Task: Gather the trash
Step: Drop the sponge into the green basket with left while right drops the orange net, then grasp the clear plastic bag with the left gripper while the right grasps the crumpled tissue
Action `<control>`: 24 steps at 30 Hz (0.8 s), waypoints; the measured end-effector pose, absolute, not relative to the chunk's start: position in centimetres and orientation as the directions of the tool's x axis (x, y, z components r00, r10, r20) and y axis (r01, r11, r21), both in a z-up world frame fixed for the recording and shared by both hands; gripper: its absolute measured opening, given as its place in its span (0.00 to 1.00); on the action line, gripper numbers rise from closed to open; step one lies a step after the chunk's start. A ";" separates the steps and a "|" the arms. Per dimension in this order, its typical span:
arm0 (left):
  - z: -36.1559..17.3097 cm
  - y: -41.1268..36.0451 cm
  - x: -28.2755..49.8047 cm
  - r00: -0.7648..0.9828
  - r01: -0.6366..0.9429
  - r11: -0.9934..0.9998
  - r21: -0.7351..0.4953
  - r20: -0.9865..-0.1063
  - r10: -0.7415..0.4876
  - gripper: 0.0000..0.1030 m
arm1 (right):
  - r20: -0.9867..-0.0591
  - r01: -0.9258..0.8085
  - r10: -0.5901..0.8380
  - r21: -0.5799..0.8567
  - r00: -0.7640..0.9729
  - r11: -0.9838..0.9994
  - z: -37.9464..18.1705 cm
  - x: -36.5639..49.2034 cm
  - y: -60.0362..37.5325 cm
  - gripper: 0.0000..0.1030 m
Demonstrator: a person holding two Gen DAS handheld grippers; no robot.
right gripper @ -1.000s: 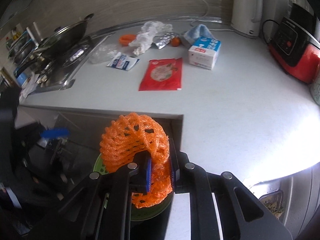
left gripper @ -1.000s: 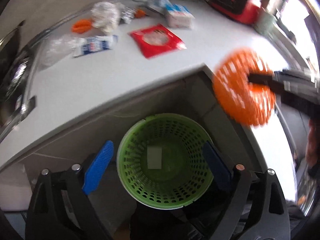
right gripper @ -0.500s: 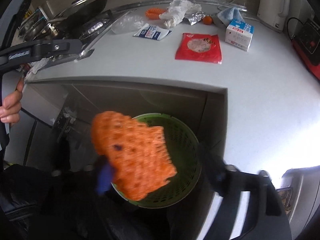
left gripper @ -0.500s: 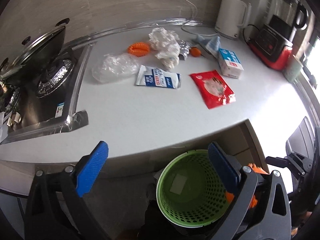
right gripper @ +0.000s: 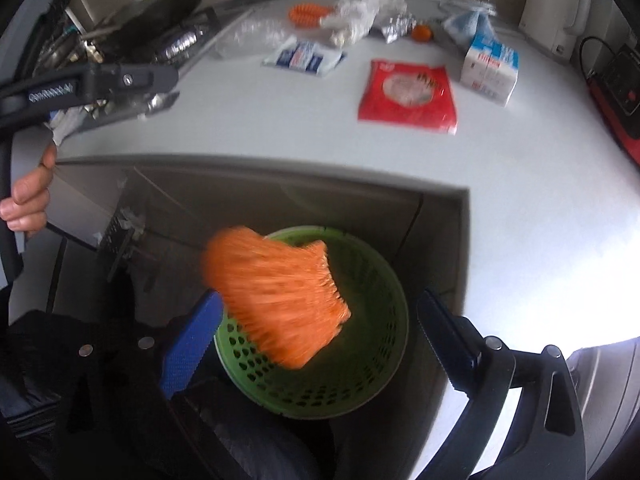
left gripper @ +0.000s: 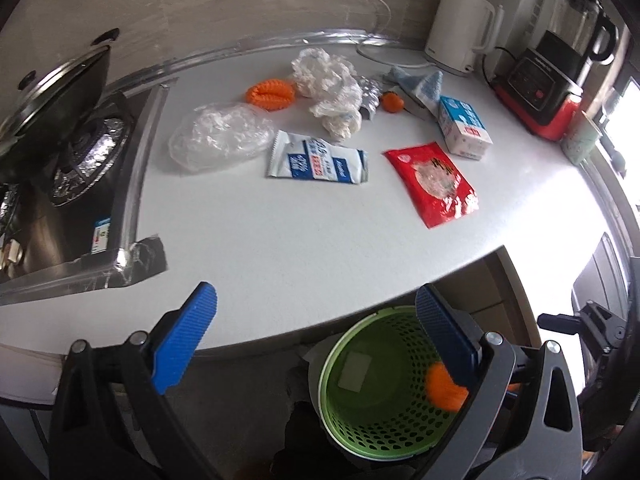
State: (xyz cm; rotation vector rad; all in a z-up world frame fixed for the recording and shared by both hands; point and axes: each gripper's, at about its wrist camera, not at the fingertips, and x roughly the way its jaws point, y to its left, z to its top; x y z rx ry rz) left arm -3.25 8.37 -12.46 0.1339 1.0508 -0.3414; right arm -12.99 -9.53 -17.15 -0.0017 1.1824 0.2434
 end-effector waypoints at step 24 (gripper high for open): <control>-12.9 12.1 5.1 0.551 0.257 0.966 -0.011 -0.820 -0.156 0.93 | -0.805 0.086 0.031 0.102 0.593 0.991 -10.4 -7.8 -12.7 0.98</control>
